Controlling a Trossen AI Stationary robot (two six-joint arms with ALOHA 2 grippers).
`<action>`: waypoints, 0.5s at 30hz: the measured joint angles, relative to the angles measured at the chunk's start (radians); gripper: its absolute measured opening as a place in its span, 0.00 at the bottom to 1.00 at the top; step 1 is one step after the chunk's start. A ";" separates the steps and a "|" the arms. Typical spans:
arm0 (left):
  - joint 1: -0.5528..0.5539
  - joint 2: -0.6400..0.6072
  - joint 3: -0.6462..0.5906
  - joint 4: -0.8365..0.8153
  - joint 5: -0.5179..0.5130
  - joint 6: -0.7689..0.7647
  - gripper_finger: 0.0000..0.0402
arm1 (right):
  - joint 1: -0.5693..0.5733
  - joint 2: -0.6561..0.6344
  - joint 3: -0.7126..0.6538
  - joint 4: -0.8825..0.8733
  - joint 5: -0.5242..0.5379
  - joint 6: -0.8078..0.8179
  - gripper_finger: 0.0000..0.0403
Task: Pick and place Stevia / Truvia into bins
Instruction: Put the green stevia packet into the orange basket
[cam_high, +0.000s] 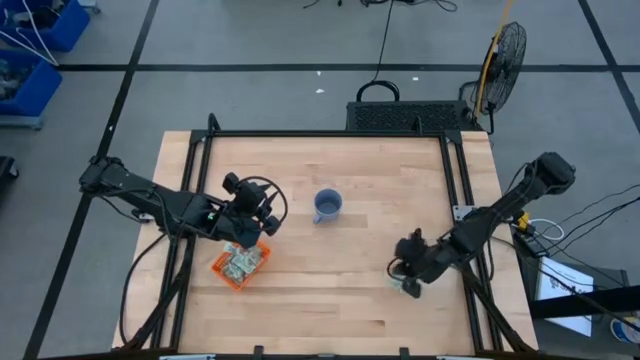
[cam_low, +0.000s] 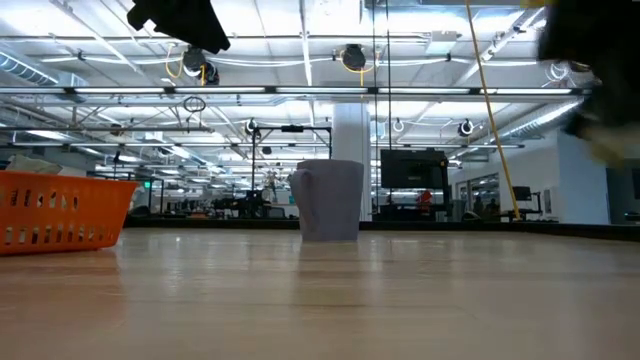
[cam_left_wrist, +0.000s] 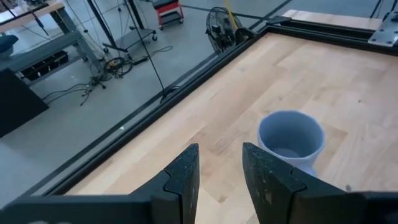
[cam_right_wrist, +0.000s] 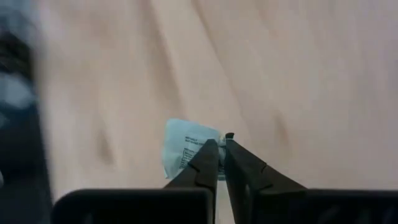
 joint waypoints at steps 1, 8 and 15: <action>0.000 0.000 0.000 0.000 0.000 0.002 0.32 | -0.011 0.006 0.007 0.091 0.051 -0.076 0.02; 0.000 0.000 0.000 0.002 -0.011 0.006 0.32 | -0.173 0.234 0.019 0.860 0.158 -0.736 0.02; -0.001 0.000 0.000 0.036 -0.096 0.023 0.32 | -0.341 0.667 0.376 0.960 -0.055 -1.026 0.02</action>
